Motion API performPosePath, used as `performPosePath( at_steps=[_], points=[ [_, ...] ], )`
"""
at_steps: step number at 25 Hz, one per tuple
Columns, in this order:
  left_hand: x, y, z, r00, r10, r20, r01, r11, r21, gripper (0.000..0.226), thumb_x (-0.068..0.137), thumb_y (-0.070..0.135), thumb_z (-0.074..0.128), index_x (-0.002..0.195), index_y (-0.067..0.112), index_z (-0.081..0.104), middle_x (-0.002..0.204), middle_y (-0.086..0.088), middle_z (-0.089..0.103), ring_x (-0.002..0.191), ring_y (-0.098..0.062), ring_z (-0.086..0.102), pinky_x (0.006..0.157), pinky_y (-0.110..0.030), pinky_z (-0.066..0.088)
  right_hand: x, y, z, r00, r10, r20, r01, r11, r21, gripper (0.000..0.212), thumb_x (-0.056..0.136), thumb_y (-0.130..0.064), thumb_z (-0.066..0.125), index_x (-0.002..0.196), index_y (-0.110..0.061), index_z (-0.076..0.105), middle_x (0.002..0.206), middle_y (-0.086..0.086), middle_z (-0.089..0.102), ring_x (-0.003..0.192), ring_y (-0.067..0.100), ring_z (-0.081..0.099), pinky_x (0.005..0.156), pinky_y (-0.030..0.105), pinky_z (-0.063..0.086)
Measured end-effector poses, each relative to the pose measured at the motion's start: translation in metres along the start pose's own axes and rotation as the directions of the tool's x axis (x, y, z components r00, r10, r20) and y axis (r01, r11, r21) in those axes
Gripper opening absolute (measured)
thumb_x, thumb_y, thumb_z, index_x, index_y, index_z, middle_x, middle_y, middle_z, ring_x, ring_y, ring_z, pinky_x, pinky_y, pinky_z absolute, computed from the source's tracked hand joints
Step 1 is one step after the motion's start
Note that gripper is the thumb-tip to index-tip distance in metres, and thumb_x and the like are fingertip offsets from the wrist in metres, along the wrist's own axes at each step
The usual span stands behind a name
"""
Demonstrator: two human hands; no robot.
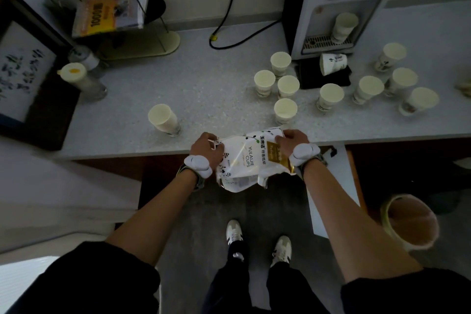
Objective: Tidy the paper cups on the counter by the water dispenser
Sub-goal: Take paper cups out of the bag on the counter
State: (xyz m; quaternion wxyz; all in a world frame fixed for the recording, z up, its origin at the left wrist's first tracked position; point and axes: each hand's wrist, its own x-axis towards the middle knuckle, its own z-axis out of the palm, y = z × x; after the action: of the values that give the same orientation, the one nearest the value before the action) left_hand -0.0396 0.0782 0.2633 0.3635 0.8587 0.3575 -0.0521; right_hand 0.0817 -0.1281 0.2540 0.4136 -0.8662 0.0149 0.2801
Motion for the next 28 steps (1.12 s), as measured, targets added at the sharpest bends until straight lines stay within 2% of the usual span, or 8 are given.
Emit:
performPosePath(
  at_steps=[3, 7, 10, 14, 17, 22, 25, 28],
  points=[
    [-0.012, 0.006, 0.032, 0.998, -0.038, 0.047, 0.039, 0.999, -0.019, 0.030, 0.089, 0.027, 0.062, 0.115, 0.013, 0.056, 0.105, -0.010, 0.068, 0.095, -0.026, 0.067, 0.074, -0.027, 0.050, -0.004, 0.034, -0.017, 0.999, 0.047, 0.004, -0.047, 0.999, -0.023, 0.031, 0.090, -0.027, 0.057, 0.112, -0.009, 0.068, 0.114, 0.014, 0.069, 0.107, 0.032, 0.063, 0.091, 0.037, 0.049],
    [-0.018, 0.009, 0.072, 0.993, -0.058, 0.100, 0.059, 0.998, -0.004, 0.029, 0.087, 0.027, 0.063, 0.113, 0.015, 0.059, 0.105, -0.008, 0.068, 0.098, -0.027, 0.066, 0.083, -0.029, 0.052, -0.004, 0.076, -0.030, 0.992, 0.123, -0.003, -0.123, 0.990, -0.068, 0.034, 0.089, -0.029, 0.057, 0.117, -0.011, 0.065, 0.122, 0.014, 0.065, 0.103, 0.029, 0.061, 0.086, 0.032, 0.043],
    [-0.017, 0.009, 0.108, 0.987, -0.052, 0.150, 0.051, 0.999, 0.012, 0.029, 0.086, 0.026, 0.063, 0.114, 0.016, 0.060, 0.107, -0.006, 0.067, 0.099, -0.025, 0.065, 0.082, -0.027, 0.050, -0.003, 0.110, -0.036, 0.981, 0.188, -0.043, -0.190, 0.981, -0.031, 0.034, 0.087, -0.030, 0.060, 0.117, -0.014, 0.065, 0.119, 0.012, 0.067, 0.099, 0.028, 0.061, 0.081, 0.029, 0.040],
    [-0.006, 0.001, 0.153, 0.977, -0.039, 0.210, 0.036, 0.999, 0.017, 0.028, 0.087, 0.020, 0.060, 0.115, 0.018, 0.059, 0.107, -0.005, 0.066, 0.099, -0.026, 0.065, 0.078, -0.027, 0.049, 0.013, 0.145, -0.035, 0.963, 0.263, -0.053, -0.265, 0.964, -0.027, 0.036, 0.086, -0.030, 0.060, 0.119, -0.016, 0.063, 0.121, 0.011, 0.067, 0.105, 0.030, 0.063, 0.090, 0.035, 0.047],
    [0.005, -0.006, 0.180, 0.969, -0.012, 0.246, 0.004, 1.000, 0.030, 0.033, 0.089, 0.017, 0.058, 0.122, 0.017, 0.056, 0.120, -0.008, 0.065, 0.105, -0.029, 0.064, 0.086, -0.030, 0.050, 0.032, 0.171, -0.027, 0.964, 0.263, -0.033, -0.264, 0.964, -0.032, 0.034, 0.086, -0.030, 0.057, 0.118, -0.019, 0.063, 0.118, 0.007, 0.068, 0.096, 0.024, 0.063, 0.085, 0.032, 0.047],
    [0.038, -0.023, 0.228, 0.966, 0.055, 0.254, -0.059, 0.998, 0.007, 0.040, 0.092, 0.016, 0.055, 0.132, 0.012, 0.050, 0.132, -0.013, 0.059, 0.120, -0.033, 0.058, 0.102, -0.043, 0.049, 0.075, 0.211, -0.011, 0.965, 0.257, -0.048, -0.252, 0.963, 0.093, 0.034, 0.085, -0.027, 0.060, 0.118, -0.018, 0.060, 0.120, 0.006, 0.067, 0.108, 0.026, 0.063, 0.098, 0.037, 0.049],
    [0.061, -0.031, 0.259, 0.974, 0.075, 0.215, -0.077, 0.997, 0.000, 0.042, 0.093, 0.014, 0.054, 0.135, 0.008, 0.050, 0.135, -0.015, 0.056, 0.124, -0.032, 0.054, 0.106, -0.038, 0.045, 0.105, 0.235, 0.002, 0.971, 0.235, -0.047, -0.221, 0.953, 0.208, 0.033, 0.087, -0.024, 0.061, 0.119, -0.022, 0.057, 0.121, 0.004, 0.065, 0.108, 0.023, 0.062, 0.100, 0.042, 0.050],
    [0.090, -0.050, 0.296, 0.972, 0.138, 0.188, -0.142, 0.990, 0.004, 0.044, 0.095, 0.014, 0.053, 0.138, 0.010, 0.048, 0.135, -0.014, 0.058, 0.126, -0.031, 0.054, 0.105, -0.032, 0.044, 0.133, 0.263, 0.015, 0.985, 0.155, -0.078, -0.137, 0.970, 0.199, 0.040, 0.088, -0.023, 0.062, 0.126, -0.017, 0.053, 0.127, 0.005, 0.062, 0.112, 0.019, 0.059, 0.090, 0.024, 0.049]
  ],
)
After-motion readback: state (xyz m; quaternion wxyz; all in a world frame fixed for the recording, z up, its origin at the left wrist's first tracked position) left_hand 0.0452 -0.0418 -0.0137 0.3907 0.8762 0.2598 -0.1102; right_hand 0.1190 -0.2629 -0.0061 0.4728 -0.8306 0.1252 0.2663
